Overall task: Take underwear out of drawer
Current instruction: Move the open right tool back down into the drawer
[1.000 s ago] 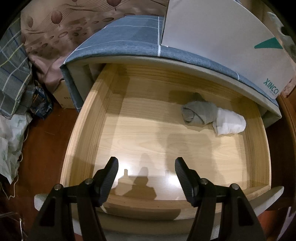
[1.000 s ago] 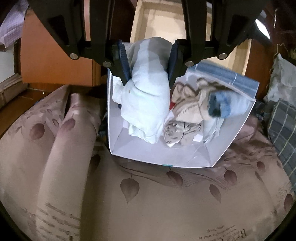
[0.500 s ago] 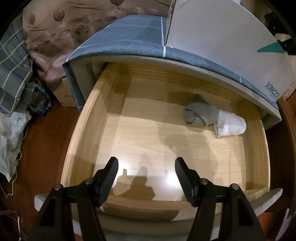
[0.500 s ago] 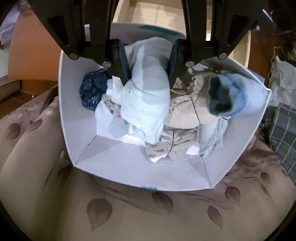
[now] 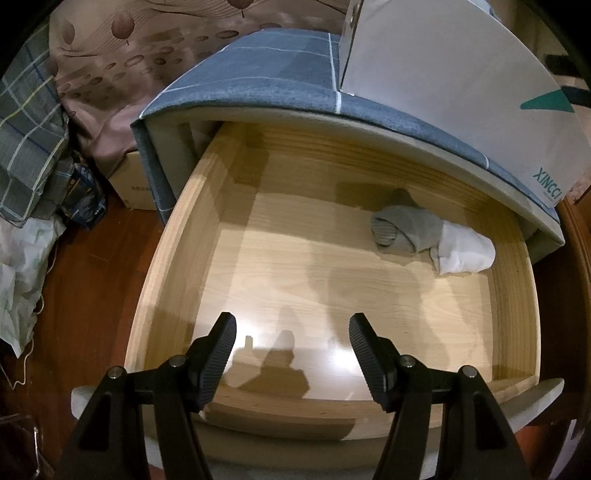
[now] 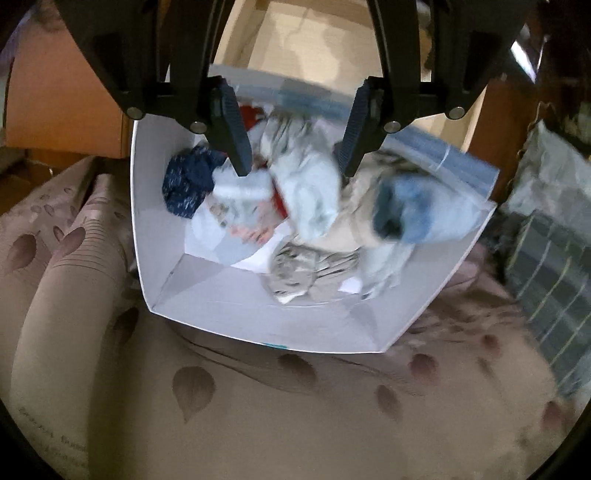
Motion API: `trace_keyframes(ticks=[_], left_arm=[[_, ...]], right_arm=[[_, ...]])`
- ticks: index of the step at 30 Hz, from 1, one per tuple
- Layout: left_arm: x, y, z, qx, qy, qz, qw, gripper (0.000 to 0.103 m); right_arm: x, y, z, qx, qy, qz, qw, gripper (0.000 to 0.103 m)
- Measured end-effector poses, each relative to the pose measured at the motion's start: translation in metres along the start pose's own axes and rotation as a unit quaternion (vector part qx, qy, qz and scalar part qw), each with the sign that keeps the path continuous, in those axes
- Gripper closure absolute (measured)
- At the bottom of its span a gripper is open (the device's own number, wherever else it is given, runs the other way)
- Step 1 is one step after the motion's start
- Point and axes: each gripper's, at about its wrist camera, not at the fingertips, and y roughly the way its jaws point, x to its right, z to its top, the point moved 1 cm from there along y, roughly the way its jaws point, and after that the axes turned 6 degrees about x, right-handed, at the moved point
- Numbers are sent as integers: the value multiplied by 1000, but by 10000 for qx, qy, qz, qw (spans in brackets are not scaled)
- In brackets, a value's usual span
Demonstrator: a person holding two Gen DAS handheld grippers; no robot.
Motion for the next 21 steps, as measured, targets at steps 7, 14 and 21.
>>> trace_keyframes(ticks=[7,14,21], left_arm=[[8,-5,0,77,230,105,9997,38],[10,-5,1,-117,425,-28,9990,38],[6,-8,-1,-271,724,-180,9968,38]], right_arm=[[-10,-21,-63,64,-747,422,9963,57],[-21,35,-123,-767,-1269,516,9876,70],[-29,78,-140,-1066,-1796,404,9771,70]])
